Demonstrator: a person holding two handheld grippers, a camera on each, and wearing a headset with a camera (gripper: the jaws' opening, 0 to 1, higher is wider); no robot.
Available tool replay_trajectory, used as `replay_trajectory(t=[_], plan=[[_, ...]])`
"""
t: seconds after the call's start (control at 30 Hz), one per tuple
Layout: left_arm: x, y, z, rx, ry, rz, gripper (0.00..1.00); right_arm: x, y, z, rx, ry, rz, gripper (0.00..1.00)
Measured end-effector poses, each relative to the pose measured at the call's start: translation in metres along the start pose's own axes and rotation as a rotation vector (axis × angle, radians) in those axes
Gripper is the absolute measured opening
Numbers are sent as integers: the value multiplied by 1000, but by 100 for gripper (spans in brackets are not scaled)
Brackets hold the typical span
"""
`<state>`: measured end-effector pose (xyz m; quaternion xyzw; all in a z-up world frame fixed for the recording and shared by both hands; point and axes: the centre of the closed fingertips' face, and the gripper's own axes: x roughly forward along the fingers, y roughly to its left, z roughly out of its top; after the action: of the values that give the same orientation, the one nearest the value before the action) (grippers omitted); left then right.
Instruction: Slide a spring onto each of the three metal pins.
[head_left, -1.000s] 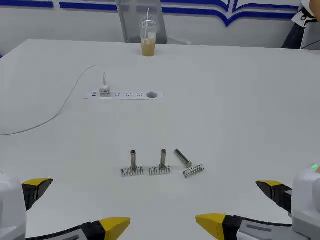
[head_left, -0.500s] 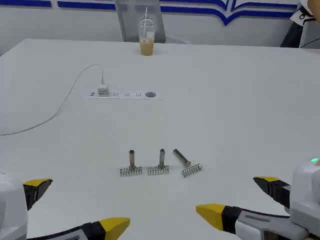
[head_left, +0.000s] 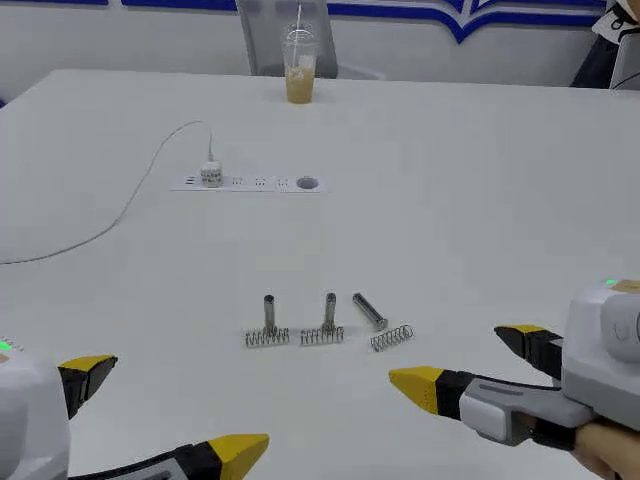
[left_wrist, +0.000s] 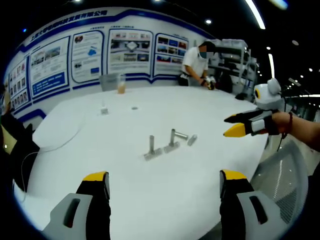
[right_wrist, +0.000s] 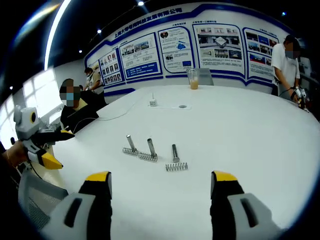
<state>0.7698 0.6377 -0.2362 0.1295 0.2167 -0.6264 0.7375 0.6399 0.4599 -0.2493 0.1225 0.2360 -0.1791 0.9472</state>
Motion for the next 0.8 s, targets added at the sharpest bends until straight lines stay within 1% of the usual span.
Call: replay_trajectory(t=[0.1, 0.2, 0.3, 0.5, 0.63, 0.73, 0.8], plan=[[1, 1, 0, -1, -2, 5, 93, 7, 0, 3, 8, 0, 9, 80], [2, 1, 0, -5, -3, 3, 93, 14, -1, 5, -2, 8, 11, 79], [3, 2, 0, -4, -3, 1, 92, 21, -4, 11, -3, -5, 10, 77], [6, 2, 1, 0, -12, 8, 91, 36, -8, 18, -4, -7, 13, 74], [9, 2, -1, -3, -13, 4, 90, 46, -12, 19, -21, 3, 10, 71], [11, 2, -3, -1, -5, 2, 89, 55, -16, 20, -63, 14, 0, 70], [12, 3, -4, -2, -3, 0, 89, 60, -18, 20, -69, 18, 1, 69]])
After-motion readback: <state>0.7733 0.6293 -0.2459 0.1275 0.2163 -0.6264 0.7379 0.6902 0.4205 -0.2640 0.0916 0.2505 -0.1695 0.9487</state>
